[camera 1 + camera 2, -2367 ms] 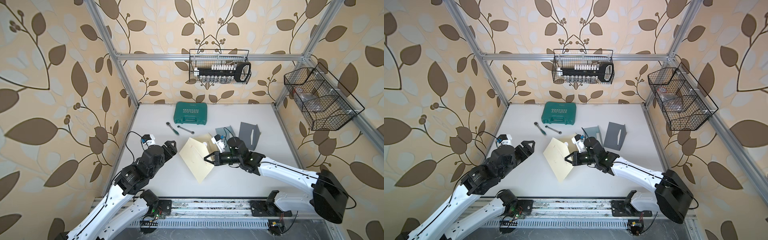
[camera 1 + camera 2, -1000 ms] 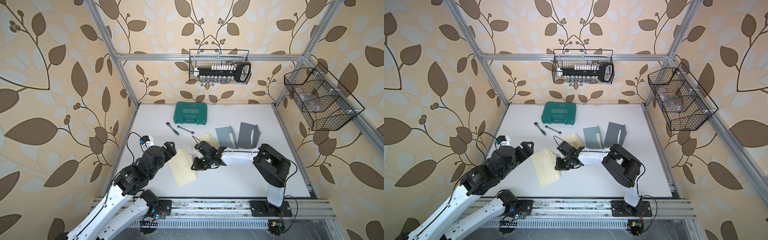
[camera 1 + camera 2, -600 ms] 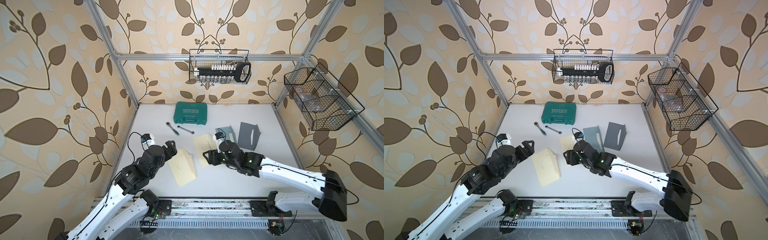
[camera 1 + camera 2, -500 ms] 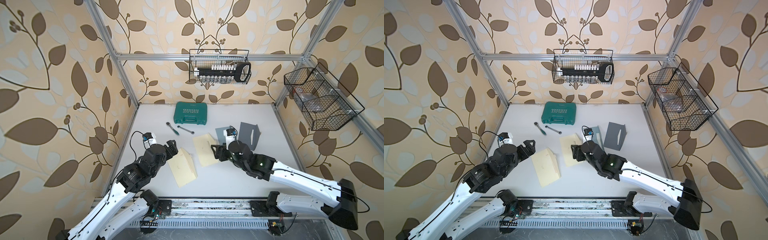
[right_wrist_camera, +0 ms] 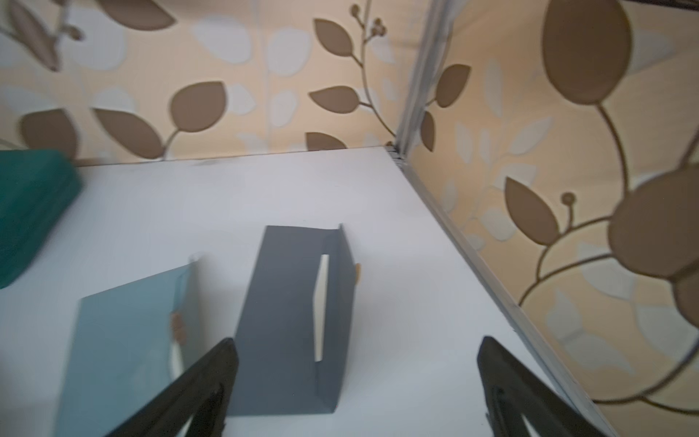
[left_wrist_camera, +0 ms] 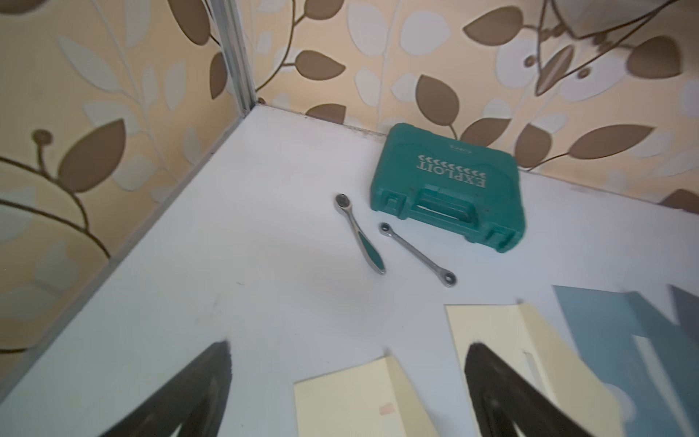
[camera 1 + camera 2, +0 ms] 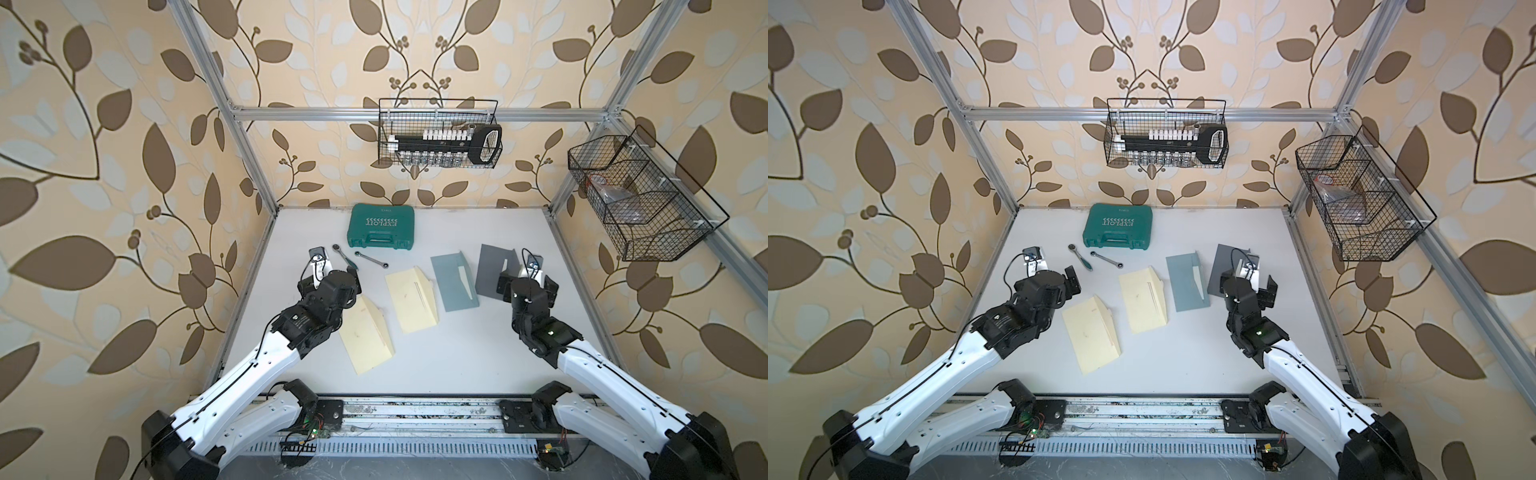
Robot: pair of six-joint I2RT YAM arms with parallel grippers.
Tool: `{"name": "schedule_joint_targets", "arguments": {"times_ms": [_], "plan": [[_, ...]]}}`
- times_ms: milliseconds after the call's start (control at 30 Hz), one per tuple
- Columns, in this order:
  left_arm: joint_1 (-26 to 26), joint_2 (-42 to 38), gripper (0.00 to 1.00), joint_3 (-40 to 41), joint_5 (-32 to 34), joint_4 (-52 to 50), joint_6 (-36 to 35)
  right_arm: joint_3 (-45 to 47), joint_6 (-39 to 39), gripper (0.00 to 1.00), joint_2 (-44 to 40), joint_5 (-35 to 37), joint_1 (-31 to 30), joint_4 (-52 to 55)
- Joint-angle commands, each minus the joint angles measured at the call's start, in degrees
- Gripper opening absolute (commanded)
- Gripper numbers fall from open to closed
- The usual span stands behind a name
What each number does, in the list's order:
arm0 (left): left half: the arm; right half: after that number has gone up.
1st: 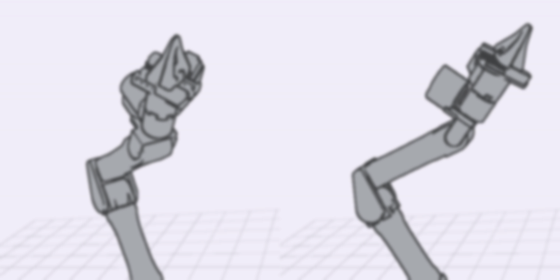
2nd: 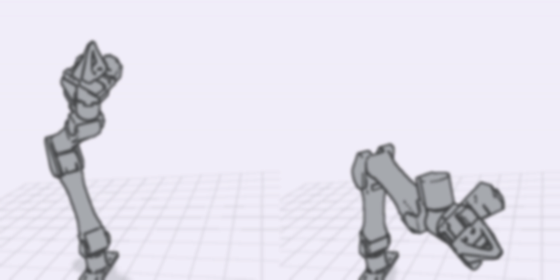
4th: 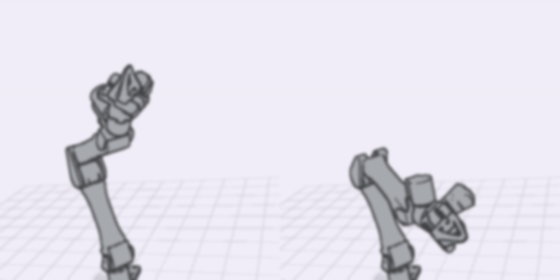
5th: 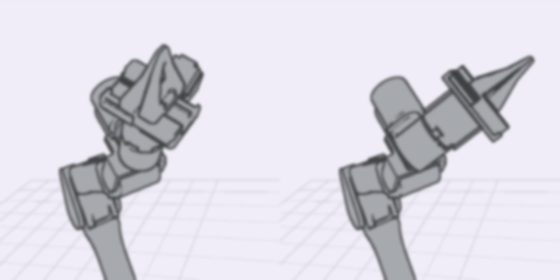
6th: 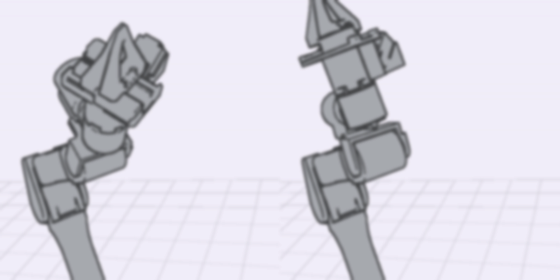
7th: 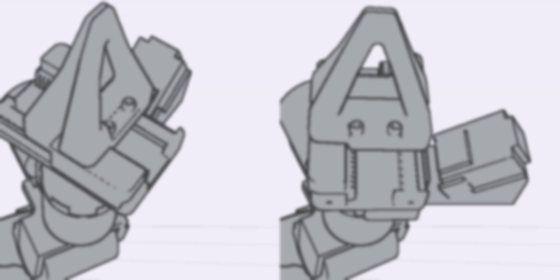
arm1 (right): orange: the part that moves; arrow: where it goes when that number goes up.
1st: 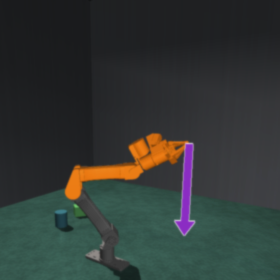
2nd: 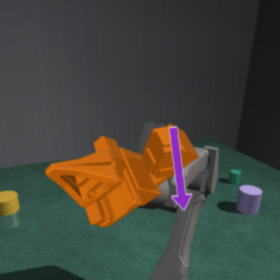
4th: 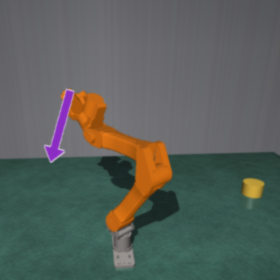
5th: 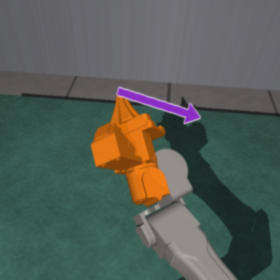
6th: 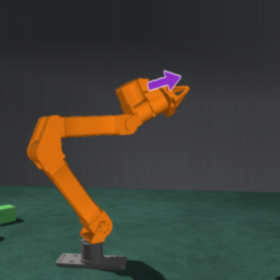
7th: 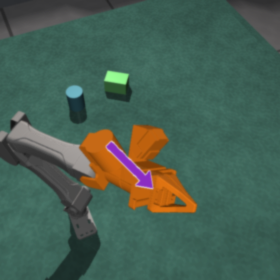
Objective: Open the envelope
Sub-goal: Reset both arms
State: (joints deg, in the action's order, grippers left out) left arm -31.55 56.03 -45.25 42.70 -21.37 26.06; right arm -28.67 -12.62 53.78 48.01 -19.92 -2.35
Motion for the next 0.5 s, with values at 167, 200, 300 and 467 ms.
{"name": "schedule_joint_targets", "arguments": {"times_ms": [167, 200, 300, 467], "plan": [[19.38, 11.17, 0.99, 9.83, 6.66, 19.96, -8.07, 2.26, -2.16, 0.98, 19.07, -0.59, 5.68, -12.22], [20.07, 12.68, 0.99, 9.69, 6.75, 20.51, -8.77, 1.32, -0.41, 0.98, 21.5, 1.33, 5.62, -13.38], [20.3, 16.64, 0.99, 11.41, 4.94, 28.64, -15.2, 3.08, 5.8, 0.98, 22.37, -5.09, 5.96, -23.58], [20.39, 18.91, 0.99, 18.07, -5.83, 45.98, -20.94, 5.46, 11.38, 0.98, 23.53, -21.92, 9.18, -32.56]]}}
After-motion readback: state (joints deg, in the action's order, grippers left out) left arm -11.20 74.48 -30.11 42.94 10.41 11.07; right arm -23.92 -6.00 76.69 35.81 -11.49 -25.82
